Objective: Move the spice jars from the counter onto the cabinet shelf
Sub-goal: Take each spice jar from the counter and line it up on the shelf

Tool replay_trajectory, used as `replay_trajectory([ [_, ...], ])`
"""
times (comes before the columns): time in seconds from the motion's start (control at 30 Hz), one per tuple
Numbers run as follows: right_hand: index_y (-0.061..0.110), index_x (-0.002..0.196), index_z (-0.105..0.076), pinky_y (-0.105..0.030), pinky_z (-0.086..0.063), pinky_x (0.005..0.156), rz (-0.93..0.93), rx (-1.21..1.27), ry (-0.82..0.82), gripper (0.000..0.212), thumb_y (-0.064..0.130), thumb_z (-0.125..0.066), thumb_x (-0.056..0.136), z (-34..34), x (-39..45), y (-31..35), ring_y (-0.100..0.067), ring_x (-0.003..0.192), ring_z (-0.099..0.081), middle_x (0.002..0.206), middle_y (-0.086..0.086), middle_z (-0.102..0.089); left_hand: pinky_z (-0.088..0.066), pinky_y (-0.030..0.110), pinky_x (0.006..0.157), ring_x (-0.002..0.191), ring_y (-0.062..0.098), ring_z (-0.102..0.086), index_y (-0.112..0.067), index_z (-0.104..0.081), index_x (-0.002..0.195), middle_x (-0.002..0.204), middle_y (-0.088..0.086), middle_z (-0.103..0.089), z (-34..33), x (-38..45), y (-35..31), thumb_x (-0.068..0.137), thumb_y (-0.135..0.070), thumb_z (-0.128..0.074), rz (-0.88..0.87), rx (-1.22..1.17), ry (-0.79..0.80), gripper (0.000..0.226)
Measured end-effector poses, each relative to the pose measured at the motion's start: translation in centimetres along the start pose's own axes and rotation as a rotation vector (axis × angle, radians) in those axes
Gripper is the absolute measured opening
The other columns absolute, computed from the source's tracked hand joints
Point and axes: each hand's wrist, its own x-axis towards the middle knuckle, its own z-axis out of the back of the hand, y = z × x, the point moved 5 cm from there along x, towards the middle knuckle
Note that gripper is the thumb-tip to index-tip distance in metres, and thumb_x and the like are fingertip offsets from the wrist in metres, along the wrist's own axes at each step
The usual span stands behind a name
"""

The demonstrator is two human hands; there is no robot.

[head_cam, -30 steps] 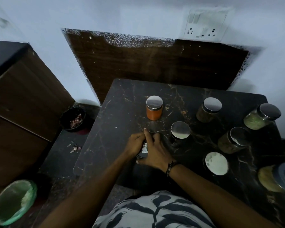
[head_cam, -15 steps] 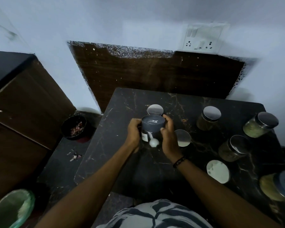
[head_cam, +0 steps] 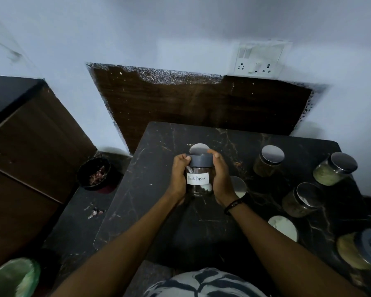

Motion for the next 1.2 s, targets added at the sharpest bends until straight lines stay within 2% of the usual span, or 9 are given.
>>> replay_trajectory([
  [0.1, 0.026, 0.124, -0.057, -0.024, -0.054, 0.082, 0.095, 0.008, -0.004, 0.041, 0.048, -0.038, 0.096, -0.6, 1.9, 3.3, -0.015, 0.108, -0.064, 0.120, -0.002, -0.063, -0.049, 0.040, 0.074, 0.094, 0.034, -0.056, 0.006, -0.045, 0.125, 0.111, 0.028, -0.054, -1.4, 1.4, -4.1, 0.089, -0.035, -0.049, -0.132, 0.034, 0.031, 0.055],
  [0.2, 0.022, 0.137, -0.050, -0.015, -0.054, 0.076, 0.235, 0.009, 0.046, 0.052, 0.052, -0.044, 0.095, -1.7, 4.3, 8.8, 0.000, 0.100, -0.067, 0.122, 0.006, -0.061, -0.047, 0.040, 0.078, 0.094, 0.030, -0.056, 0.004, -0.051, 0.120, 0.108, 0.021, -0.057, -3.4, 2.8, -10.4, 0.087, -0.033, -0.048, -0.292, 0.041, 0.058, 0.049],
  [0.4, 0.031, 0.123, -0.045, -0.026, -0.054, 0.078, 0.493, -0.015, 0.143, 0.049, 0.053, -0.059, 0.082, -4.3, 8.2, 24.5, -0.008, 0.096, -0.068, 0.106, 0.012, -0.064, -0.052, 0.030, 0.070, 0.081, 0.018, -0.065, -0.004, -0.060, 0.104, 0.092, 0.010, -0.066, -9.0, 3.6, -25.1, 0.089, -0.030, -0.050, -0.597, 0.010, 0.205, 0.031],
  [0.53, 0.026, 0.121, -0.042, -0.021, -0.054, 0.071, 0.648, -0.083, 0.156, 0.052, 0.059, -0.055, 0.082, -5.7, 9.0, 34.3, -0.003, 0.089, -0.068, 0.110, 0.004, -0.061, -0.052, 0.027, 0.064, 0.076, 0.016, -0.066, -0.007, -0.063, 0.103, 0.086, 0.003, -0.069, -12.3, 3.0, -33.8, 0.090, -0.032, -0.050, -0.769, 0.000, 0.214, 0.031],
  [0.7, 0.018, 0.121, -0.043, -0.032, -0.054, 0.080, 0.788, -0.072, 0.169, 0.042, 0.045, -0.050, 0.089, -7.2, 9.7, 43.5, -0.014, 0.094, -0.063, 0.111, -0.002, -0.059, -0.051, 0.022, 0.060, 0.069, 0.011, -0.064, -0.018, -0.068, 0.085, 0.077, -0.004, -0.069, -15.5, 1.9, -42.1, 0.088, -0.033, -0.054, -0.929, -0.035, 0.228, 0.021],
  [0.87, 0.017, 0.119, -0.045, -0.028, -0.055, 0.073, 0.861, -0.125, 0.126, 0.048, 0.052, -0.050, 0.087, -8.1, 11.1, 49.0, -0.004, 0.084, -0.065, 0.104, 0.003, -0.060, -0.051, 0.025, 0.063, 0.074, 0.017, -0.064, -0.016, -0.068, 0.086, 0.081, 0.005, -0.068, -17.6, 2.5, -47.2, 0.085, -0.042, -0.056, -1.000, -0.048, 0.240, 0.029],
  [1.0, 0.023, 0.117, -0.054, -0.044, -0.055, 0.090, 0.868, -0.204, 0.040, 0.057, 0.066, -0.050, 0.080, -8.4, 12.8, 51.7, -0.019, 0.102, -0.065, 0.115, -0.002, -0.063, -0.047, 0.034, 0.071, 0.078, 0.021, -0.059, -0.013, -0.065, 0.087, 0.083, 0.009, -0.063, -18.8, 4.1, -49.9, 0.084, -0.042, -0.055, -0.990, -0.061, 0.221, 0.031],
  [1.1, 0.028, 0.099, -0.061, -0.048, -0.053, 0.084, 0.898, -0.228, 0.015, 0.042, 0.065, -0.049, 0.082, -8.7, 14.3, 53.7, -0.026, 0.096, -0.066, 0.101, 0.000, -0.066, -0.048, 0.035, 0.073, 0.081, 0.020, -0.060, -0.017, -0.068, 0.086, 0.085, 0.007, -0.063, -19.7, 6.0, -51.5, 0.082, -0.045, -0.058, -0.957, -0.066, 0.213, 0.030],
  [1.2, 0.022, 0.114, -0.059, -0.044, -0.051, 0.088, 0.929, -0.291, -0.103, 0.041, 0.056, -0.051, 0.092, -8.5, 16.8, 55.9, -0.025, 0.104, -0.065, 0.107, 0.002, -0.066, -0.050, 0.034, 0.078, 0.084, 0.017, -0.063, -0.014, -0.070, 0.096, 0.089, 0.006, -0.067, -20.4, 8.6, -53.6, 0.087, -0.041, -0.062, -0.953, -0.034, 0.219, 0.030],
])
